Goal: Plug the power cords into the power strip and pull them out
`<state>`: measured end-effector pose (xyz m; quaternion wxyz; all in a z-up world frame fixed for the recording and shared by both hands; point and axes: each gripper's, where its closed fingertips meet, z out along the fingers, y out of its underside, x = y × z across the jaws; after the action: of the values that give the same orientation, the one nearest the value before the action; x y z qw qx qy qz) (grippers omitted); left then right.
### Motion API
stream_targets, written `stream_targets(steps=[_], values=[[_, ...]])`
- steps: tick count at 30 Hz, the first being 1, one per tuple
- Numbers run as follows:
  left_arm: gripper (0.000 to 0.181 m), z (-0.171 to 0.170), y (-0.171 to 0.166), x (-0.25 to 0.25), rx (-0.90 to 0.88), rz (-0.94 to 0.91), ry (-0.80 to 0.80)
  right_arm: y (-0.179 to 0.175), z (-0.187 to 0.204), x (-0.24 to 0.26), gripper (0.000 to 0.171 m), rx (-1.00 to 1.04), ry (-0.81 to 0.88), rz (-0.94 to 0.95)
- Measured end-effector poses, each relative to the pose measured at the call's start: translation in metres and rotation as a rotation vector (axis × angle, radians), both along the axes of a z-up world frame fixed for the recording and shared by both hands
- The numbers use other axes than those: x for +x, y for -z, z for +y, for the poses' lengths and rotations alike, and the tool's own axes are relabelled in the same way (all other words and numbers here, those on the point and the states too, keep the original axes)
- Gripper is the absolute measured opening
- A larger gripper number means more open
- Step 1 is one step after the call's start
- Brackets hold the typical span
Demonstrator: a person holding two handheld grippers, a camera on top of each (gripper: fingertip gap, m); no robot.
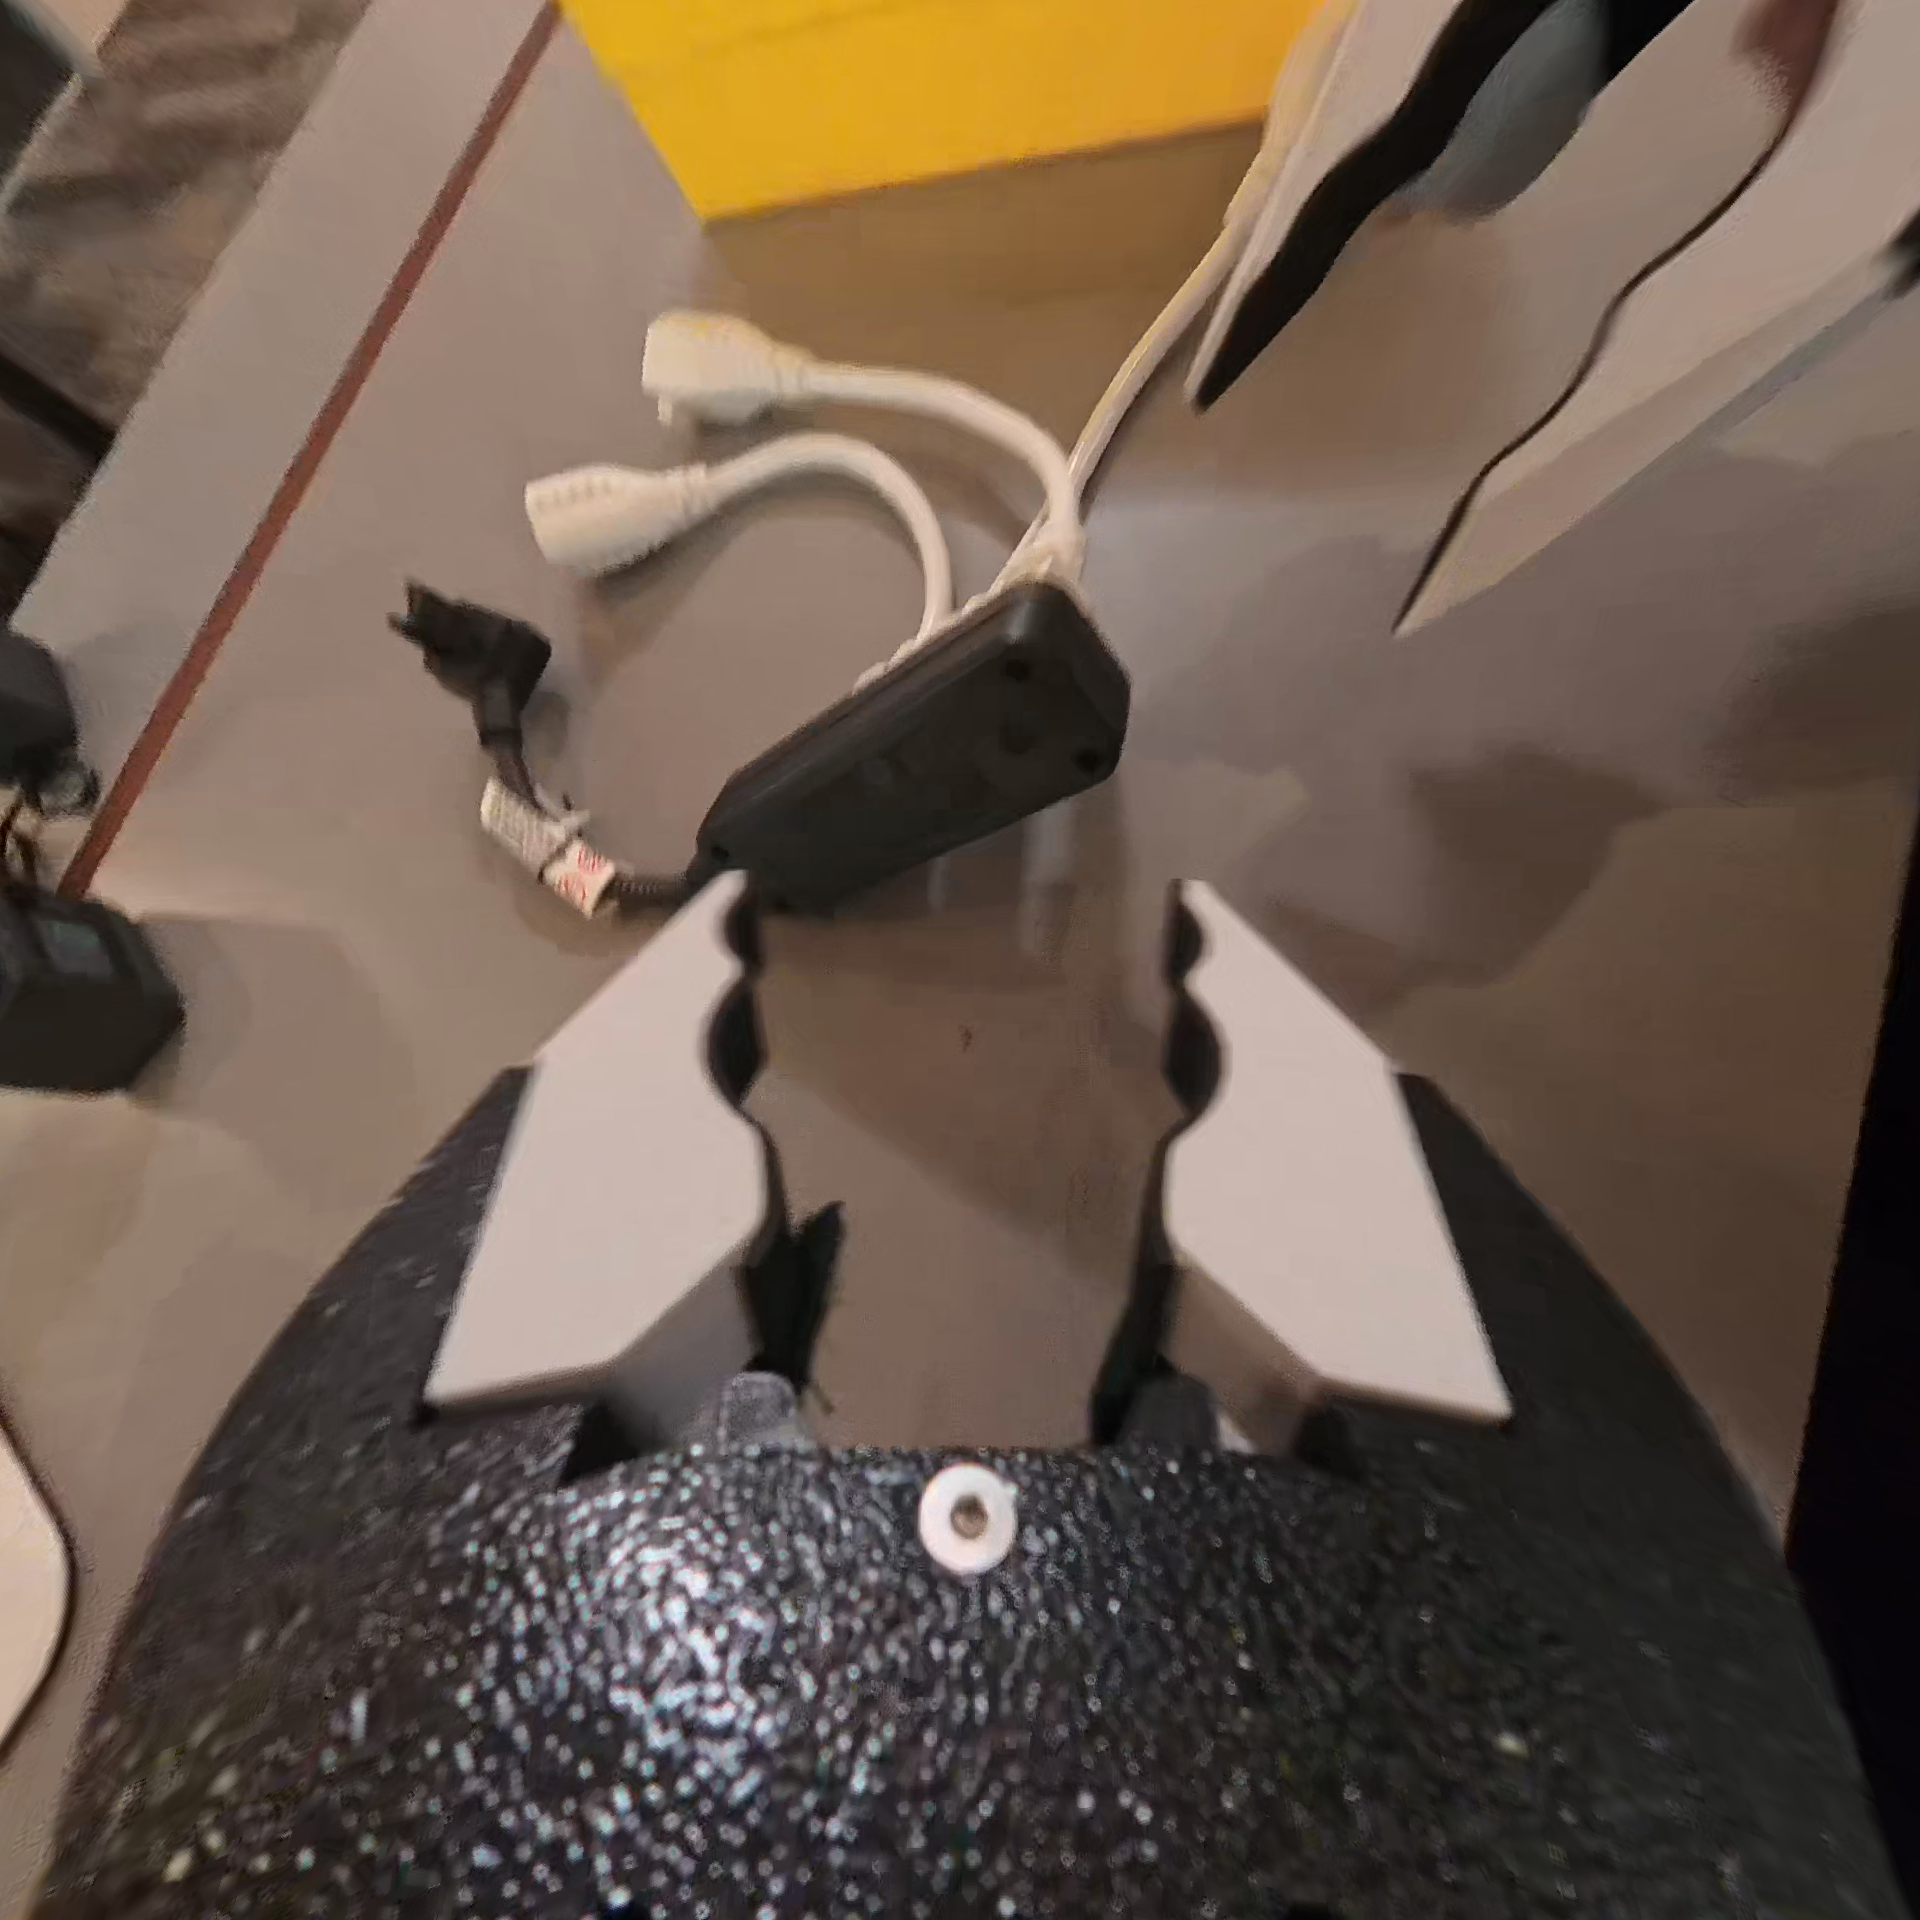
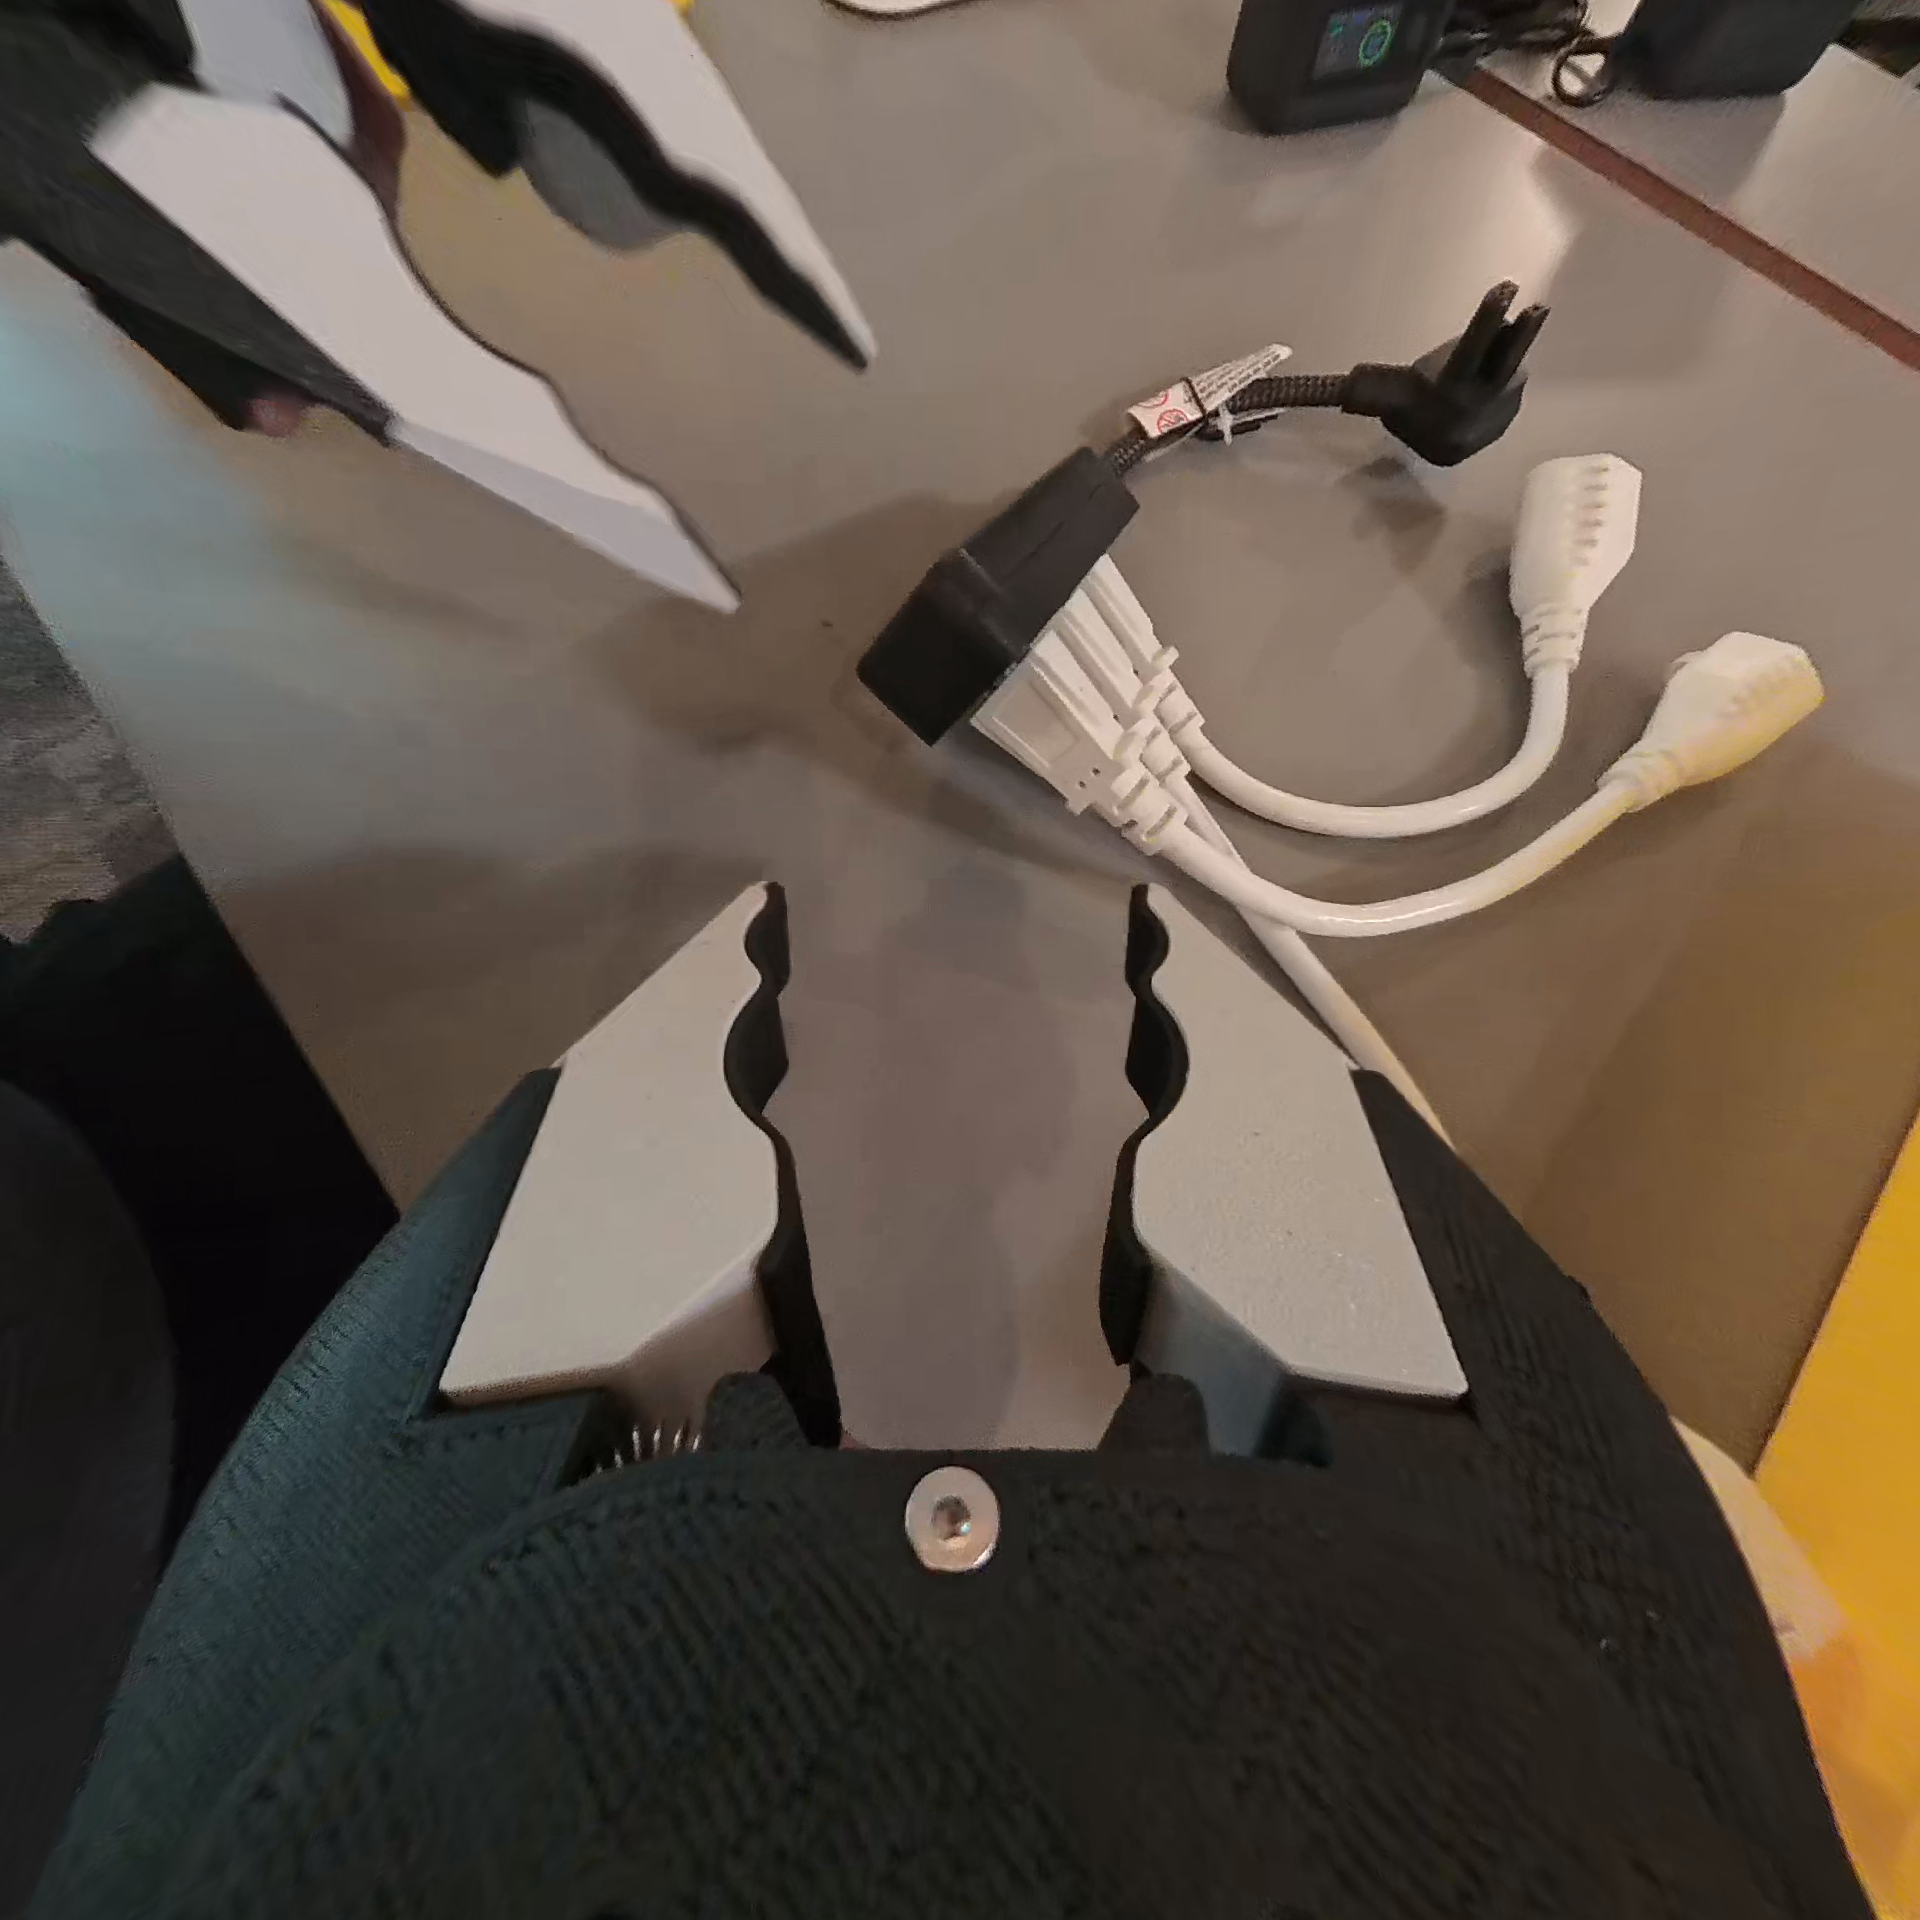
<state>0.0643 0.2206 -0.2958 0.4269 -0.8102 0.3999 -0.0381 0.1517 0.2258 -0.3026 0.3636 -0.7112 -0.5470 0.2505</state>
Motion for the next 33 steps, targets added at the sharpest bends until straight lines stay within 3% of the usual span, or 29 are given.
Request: stream_targets(steps=[1, 4, 8, 12, 16, 19, 21, 22, 27, 33], values=[[0.097, 0.001, -0.005, 0.007, 0.033, -0.023, 0.027, 0.003, 0.002, 0.0, 0.065, 0.017, 0.0, -0.009], [0.112, 0.005, -0.007, 0.012, 0.118, 0.017, 0.059, 0.008, 0.006, 0.0, 0.065, 0.024, 0.014, -0.022], [0.112, 0.013, 0.006, 0.008, 0.162, 0.122, 0.044, 0.004, 0.003, -0.005, 0.066, 0.001, -0.007, 0.041], [0.101, 0.022, 0.013, 0.02, 0.265, 0.171, 0.095, 0.001, 0.001, -0.007, 0.071, -0.022, -0.023, 0.066], [0.081, 0.038, 0.009, 0.034, 0.474, 0.358, 0.176, -0.001, 0.0, -0.006, 0.071, 0.002, -0.041, 0.061], [0.075, 0.046, 0.024, 0.03, 0.479, 0.496, 0.191, -0.003, 0.0, -0.005, 0.071, 0.029, -0.057, 0.06], [0.061, 0.051, 0.028, 0.022, 0.51, 0.55, 0.169, -0.006, -0.002, -0.005, 0.071, 0.04, -0.07, 0.069], [0.045, 0.051, 0.026, 0.02, 0.542, 0.562, 0.17, -0.007, -0.002, -0.005, 0.071, 0.043, -0.077, 0.073], [0.043, 0.049, 0.02, 0.019, 0.53, 0.45, 0.141, -0.021, -0.005, -0.008, 0.071, 0.14, -0.128, 0.113], [0.043, 0.044, -0.015, 0.019, 0.546, 0.1, 0.064, -0.087, -0.015, -0.012, 0.068, 0.598, -0.194, 0.278]])
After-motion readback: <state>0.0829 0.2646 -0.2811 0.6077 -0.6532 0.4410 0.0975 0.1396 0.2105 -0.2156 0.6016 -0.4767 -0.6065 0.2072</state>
